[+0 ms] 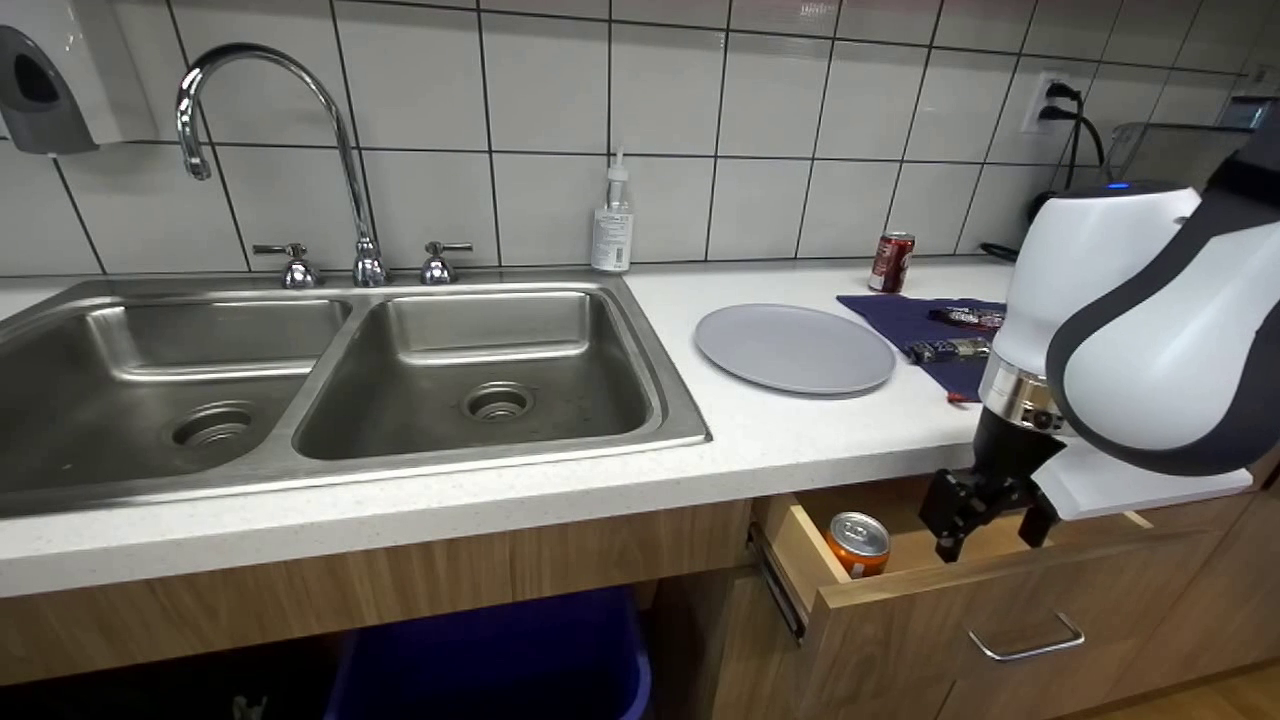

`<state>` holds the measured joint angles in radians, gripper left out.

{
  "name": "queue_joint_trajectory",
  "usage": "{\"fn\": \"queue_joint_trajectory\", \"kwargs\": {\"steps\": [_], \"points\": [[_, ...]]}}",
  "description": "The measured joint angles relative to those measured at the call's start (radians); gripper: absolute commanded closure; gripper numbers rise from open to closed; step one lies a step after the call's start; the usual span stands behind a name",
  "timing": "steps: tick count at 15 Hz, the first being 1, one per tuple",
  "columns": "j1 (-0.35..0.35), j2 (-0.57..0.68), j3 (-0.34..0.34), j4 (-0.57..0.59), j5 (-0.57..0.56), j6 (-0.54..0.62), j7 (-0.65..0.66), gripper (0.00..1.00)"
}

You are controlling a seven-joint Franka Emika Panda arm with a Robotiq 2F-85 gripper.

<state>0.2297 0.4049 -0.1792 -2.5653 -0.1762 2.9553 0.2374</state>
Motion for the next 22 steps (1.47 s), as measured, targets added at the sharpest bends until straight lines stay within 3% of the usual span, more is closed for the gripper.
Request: {"fn": "queue_joint_trajectory", "kwargs": {"steps": [11, 22], "points": [[0.052, -0.016, -0.040, -0.039, 0.000, -0.001, 0.002, 0.00], [0.058, -0.050, -0.047, -0.105, 0.000, -0.004, 0.023, 0.00]]}}
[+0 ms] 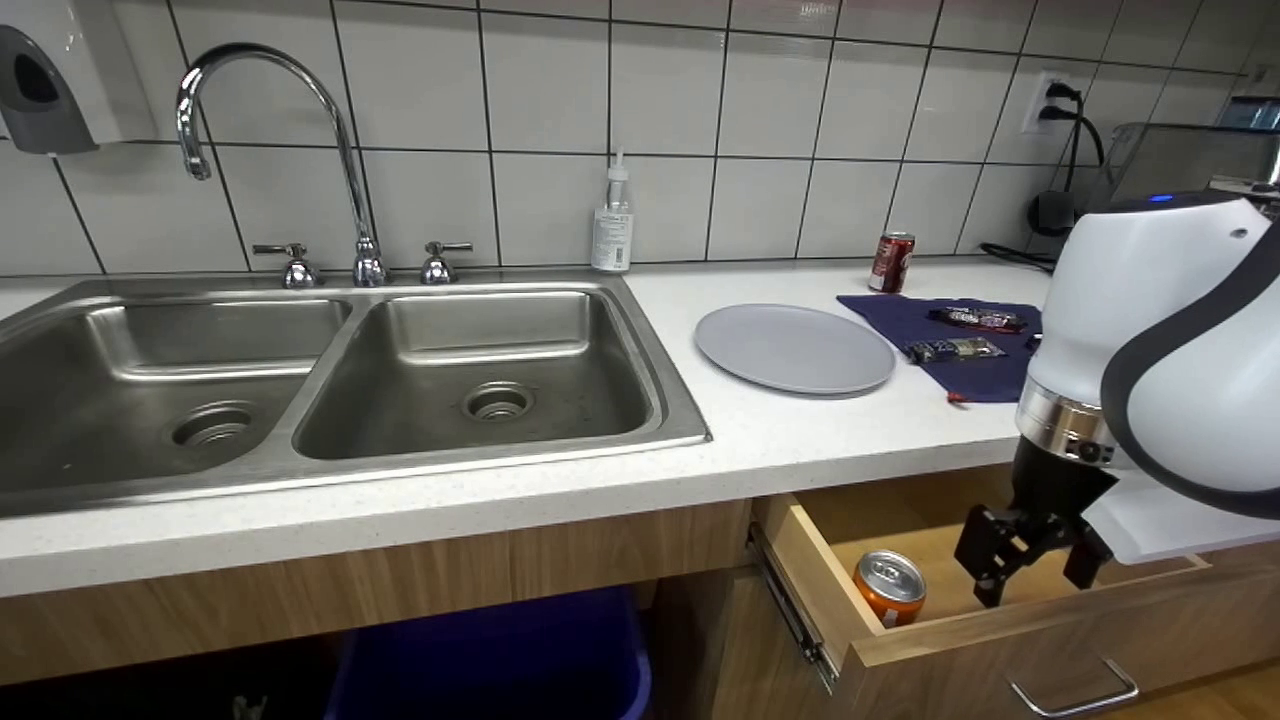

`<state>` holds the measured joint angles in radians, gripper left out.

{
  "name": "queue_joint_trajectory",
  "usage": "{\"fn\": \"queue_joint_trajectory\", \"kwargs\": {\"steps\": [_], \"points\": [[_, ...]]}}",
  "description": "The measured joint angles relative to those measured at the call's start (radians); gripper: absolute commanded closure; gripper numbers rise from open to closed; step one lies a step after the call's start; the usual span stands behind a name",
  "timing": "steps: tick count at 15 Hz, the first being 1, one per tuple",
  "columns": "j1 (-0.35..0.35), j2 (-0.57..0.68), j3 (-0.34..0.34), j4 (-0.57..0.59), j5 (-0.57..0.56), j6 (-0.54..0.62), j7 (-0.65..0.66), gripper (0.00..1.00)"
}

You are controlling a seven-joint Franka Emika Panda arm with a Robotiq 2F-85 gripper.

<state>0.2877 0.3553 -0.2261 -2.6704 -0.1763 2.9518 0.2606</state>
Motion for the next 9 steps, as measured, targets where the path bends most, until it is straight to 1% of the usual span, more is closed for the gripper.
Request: {"fn": "queue_joint_trajectory", "kwargs": {"steps": [9], "points": [[0.006, -0.022, -0.020, -0.029, 0.000, -0.006, 0.015, 0.00]]}}
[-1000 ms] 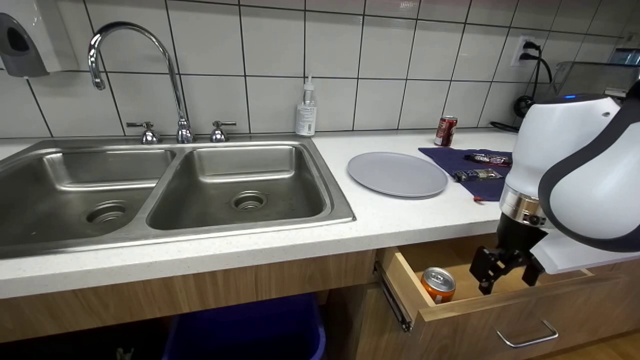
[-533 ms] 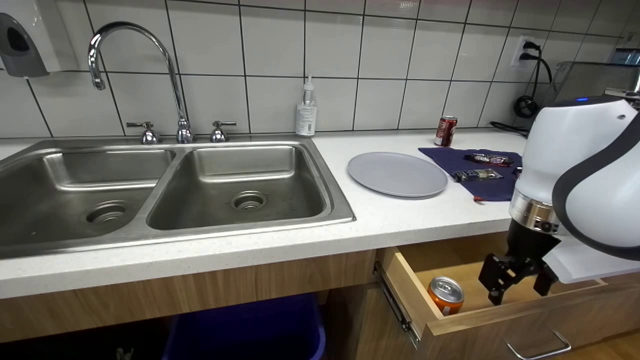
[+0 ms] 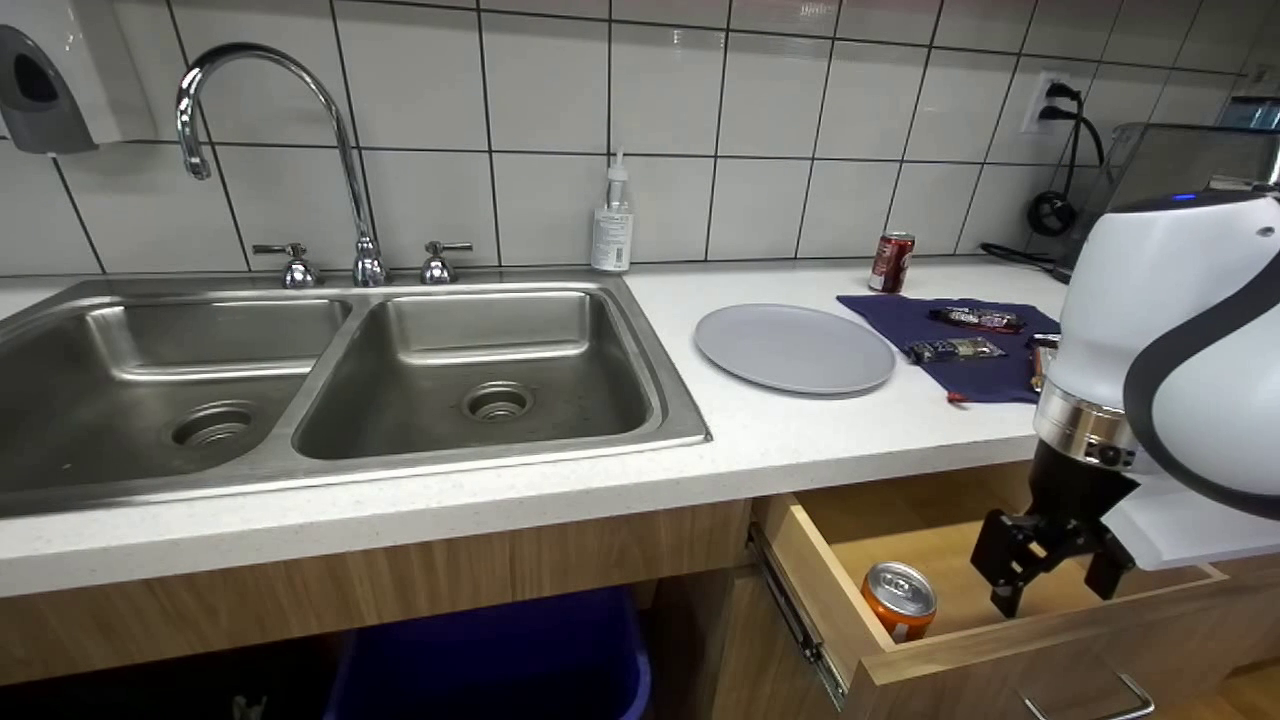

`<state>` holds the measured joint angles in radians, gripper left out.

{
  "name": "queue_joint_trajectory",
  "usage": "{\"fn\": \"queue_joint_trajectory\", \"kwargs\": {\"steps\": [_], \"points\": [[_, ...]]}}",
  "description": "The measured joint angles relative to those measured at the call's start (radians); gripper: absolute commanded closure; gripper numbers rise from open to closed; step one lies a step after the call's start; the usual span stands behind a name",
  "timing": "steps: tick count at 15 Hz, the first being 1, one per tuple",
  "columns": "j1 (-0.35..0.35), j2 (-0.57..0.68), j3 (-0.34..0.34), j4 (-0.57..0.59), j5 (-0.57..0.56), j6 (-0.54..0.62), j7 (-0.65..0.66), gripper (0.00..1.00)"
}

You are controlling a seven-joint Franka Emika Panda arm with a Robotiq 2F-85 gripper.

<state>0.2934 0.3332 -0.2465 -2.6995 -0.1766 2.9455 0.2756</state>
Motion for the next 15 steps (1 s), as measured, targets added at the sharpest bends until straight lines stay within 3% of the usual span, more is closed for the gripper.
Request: {"fn": "queue_joint_trajectory", "kwargs": {"steps": [8, 15], "points": [[0.022, -0.066, -0.029, -0.009, -0.022, -0.050, 0.038, 0.00], [0.004, -0.189, -0.031, -0.009, -0.120, -0.113, 0.108, 0.00]]}}
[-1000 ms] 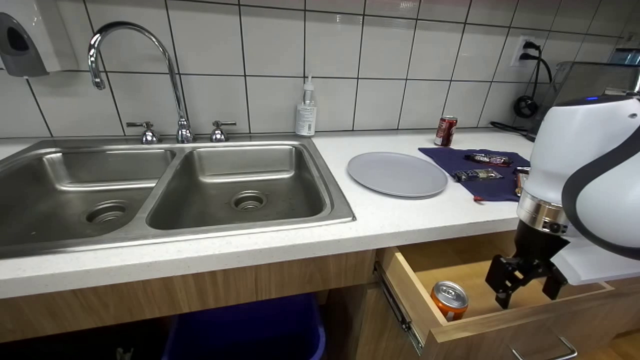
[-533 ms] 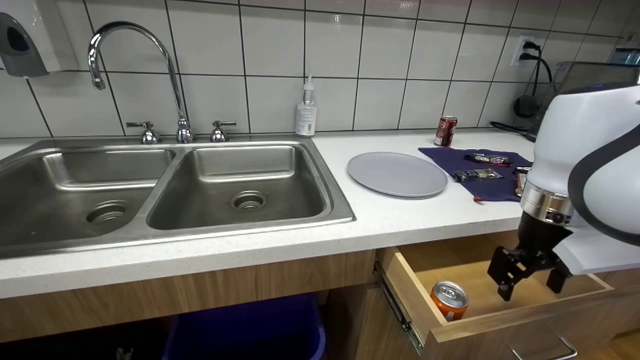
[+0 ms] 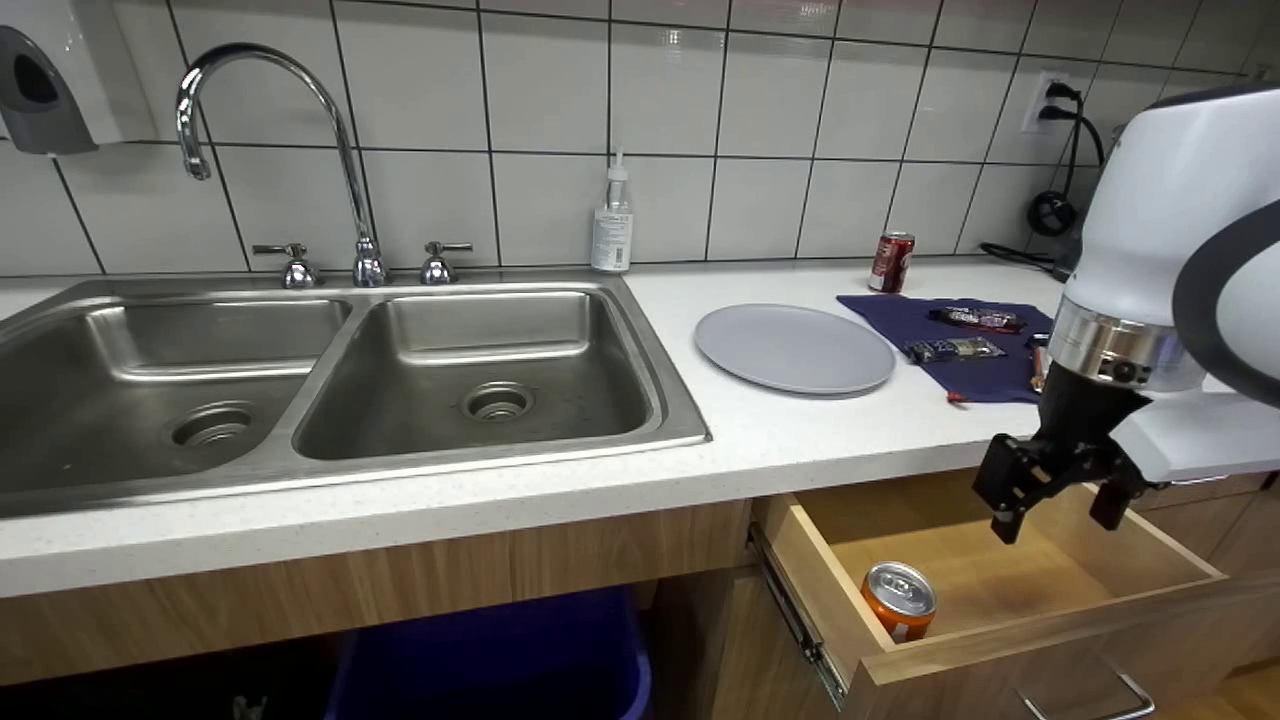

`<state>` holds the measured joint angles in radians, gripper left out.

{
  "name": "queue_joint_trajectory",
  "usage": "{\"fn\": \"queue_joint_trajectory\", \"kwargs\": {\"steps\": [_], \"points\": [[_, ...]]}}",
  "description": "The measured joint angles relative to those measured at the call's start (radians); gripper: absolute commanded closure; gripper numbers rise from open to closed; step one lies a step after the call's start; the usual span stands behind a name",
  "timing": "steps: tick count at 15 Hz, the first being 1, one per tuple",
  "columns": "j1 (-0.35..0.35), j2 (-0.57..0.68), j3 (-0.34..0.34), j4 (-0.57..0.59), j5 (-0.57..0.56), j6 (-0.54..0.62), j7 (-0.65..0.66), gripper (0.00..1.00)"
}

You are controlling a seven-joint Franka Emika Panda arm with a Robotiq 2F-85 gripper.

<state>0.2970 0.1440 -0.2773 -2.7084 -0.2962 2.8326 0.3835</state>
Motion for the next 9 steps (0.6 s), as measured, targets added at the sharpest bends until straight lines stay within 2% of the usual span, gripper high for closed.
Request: {"fn": "queue_joint_trajectory", "kwargs": {"steps": [9], "points": [[-0.154, -0.120, 0.101, 0.019, -0.018, -0.070, 0.007, 0.00]]}}
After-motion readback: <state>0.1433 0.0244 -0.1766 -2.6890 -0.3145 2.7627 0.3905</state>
